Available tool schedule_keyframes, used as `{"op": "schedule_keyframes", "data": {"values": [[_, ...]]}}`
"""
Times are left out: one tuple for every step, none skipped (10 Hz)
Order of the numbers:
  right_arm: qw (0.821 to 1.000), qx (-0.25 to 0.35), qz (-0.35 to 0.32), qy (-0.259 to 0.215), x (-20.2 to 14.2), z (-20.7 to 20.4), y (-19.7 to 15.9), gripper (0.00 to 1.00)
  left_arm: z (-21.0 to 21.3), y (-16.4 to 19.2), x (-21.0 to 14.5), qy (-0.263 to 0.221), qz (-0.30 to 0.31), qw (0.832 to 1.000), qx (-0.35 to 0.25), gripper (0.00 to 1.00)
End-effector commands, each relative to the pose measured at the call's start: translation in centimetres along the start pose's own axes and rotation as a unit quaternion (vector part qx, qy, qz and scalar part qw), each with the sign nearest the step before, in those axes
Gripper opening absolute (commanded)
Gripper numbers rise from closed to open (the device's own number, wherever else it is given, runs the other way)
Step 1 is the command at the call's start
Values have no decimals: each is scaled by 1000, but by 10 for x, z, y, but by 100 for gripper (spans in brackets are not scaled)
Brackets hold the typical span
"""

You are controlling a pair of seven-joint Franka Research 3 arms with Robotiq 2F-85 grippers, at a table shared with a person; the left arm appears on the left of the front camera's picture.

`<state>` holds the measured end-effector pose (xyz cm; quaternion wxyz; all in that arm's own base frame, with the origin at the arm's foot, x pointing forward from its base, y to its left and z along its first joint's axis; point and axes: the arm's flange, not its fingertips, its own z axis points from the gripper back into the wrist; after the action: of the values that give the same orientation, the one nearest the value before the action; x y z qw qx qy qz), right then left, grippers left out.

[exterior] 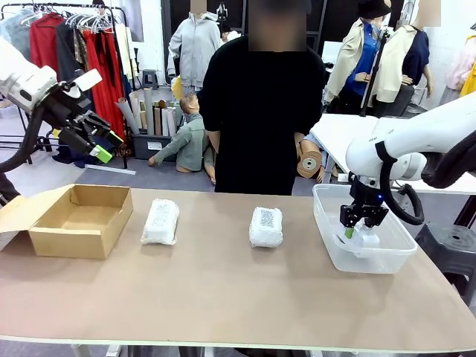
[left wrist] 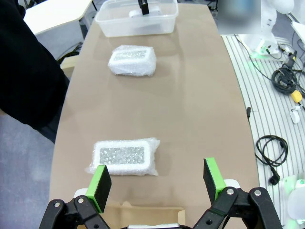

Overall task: Separate and place wrapped and unwrapped clocks.
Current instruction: If the picked Digital clock is wrapped, place it in the Package Box ; if not, place it in the Organizing box.

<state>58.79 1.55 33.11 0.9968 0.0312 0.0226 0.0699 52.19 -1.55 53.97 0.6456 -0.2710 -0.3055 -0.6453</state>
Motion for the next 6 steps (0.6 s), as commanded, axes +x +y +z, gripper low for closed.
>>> {"op": "schedule_keyframes", "data": {"values": [[1000,-17,-8,6,0,3,6,12,1,0,1,-1,0,1000,3,100],[1000,-17,-6,7,0,3,6,30,1,0,1,-1,0,1000,3,100],[1000,-16,-7,8,0,2,7,49,1,0,1,-1,0,1000,3,100],[1000,-16,-7,9,1,3,6,68,1,0,1,-1,0,1000,3,100],[1000,-20,-6,8,0,3,6,86,1,0,1,-1,0,1000,3,100],[1000,-18,-5,9,0,3,7,100,1,0,1,-1,0,1000,3,100]]}}
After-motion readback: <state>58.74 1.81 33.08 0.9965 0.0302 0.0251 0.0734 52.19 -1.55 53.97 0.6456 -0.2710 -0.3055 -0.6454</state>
